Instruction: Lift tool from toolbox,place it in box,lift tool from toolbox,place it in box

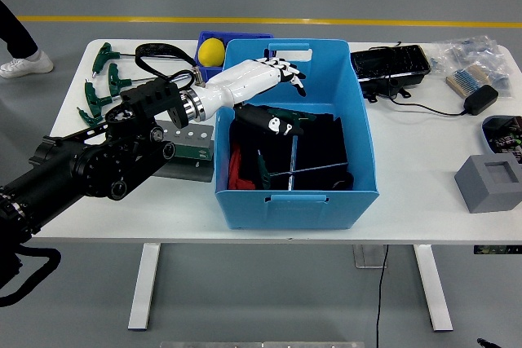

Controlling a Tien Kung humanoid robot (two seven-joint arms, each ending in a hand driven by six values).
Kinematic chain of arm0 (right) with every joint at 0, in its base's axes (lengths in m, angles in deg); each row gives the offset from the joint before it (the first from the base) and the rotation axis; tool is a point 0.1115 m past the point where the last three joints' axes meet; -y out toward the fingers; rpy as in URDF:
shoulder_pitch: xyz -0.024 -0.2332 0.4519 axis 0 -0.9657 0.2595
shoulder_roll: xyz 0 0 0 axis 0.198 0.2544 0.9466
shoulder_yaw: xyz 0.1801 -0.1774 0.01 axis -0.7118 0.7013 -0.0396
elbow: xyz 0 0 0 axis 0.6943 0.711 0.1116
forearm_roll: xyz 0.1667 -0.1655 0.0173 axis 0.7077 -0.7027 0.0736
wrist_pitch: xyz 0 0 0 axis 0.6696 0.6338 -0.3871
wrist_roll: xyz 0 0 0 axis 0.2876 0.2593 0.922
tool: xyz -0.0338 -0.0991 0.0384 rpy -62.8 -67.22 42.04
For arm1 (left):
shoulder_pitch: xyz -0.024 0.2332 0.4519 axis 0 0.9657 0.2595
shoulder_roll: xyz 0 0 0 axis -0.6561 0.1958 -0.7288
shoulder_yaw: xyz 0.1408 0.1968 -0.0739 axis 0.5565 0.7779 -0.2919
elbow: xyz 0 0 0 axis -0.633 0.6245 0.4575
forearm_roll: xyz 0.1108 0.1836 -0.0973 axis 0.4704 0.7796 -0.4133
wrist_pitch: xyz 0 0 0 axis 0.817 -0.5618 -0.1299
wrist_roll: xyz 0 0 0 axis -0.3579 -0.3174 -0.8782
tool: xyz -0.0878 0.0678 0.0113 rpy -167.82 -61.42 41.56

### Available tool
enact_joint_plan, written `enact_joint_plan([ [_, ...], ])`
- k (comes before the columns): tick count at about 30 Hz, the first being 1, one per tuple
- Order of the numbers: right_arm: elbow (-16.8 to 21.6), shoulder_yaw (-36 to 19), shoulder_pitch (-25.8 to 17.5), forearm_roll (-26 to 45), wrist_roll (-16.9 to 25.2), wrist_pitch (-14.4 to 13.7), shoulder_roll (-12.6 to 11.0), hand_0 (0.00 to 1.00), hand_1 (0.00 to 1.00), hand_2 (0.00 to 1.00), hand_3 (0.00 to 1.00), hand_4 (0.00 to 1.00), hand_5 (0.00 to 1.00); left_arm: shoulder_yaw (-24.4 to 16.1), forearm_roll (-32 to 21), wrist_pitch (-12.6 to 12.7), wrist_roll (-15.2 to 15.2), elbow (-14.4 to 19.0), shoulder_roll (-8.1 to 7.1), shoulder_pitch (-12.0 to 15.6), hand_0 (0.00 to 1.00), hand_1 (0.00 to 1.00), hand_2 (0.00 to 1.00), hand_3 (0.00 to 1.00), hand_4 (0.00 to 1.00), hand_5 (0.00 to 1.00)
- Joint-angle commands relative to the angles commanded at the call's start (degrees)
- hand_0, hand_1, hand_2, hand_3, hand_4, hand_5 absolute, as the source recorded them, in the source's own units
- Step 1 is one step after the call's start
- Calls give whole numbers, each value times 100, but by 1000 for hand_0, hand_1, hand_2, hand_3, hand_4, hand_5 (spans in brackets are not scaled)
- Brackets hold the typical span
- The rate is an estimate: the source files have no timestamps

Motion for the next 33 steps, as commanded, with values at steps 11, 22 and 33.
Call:
enact_joint_plan([
  [11,-11,58,7,137,40,-21,13,622,608,676,546,784,659,-1651,-1217,126,-231,858,-274,612,776,788,832,720,977,749],
  [22,-22,81,4,176,64,-18,18,621,607,675,545,784,658,-2319,-3681,-484,-1115,1483,-647,1462,761,772,808,711,947,744],
  [33,-30,49,18,131,65,-28,29,620,607,675,545,782,658,-2831,-5477,-729,-1544,1962,-790,2270,763,777,807,712,947,753],
])
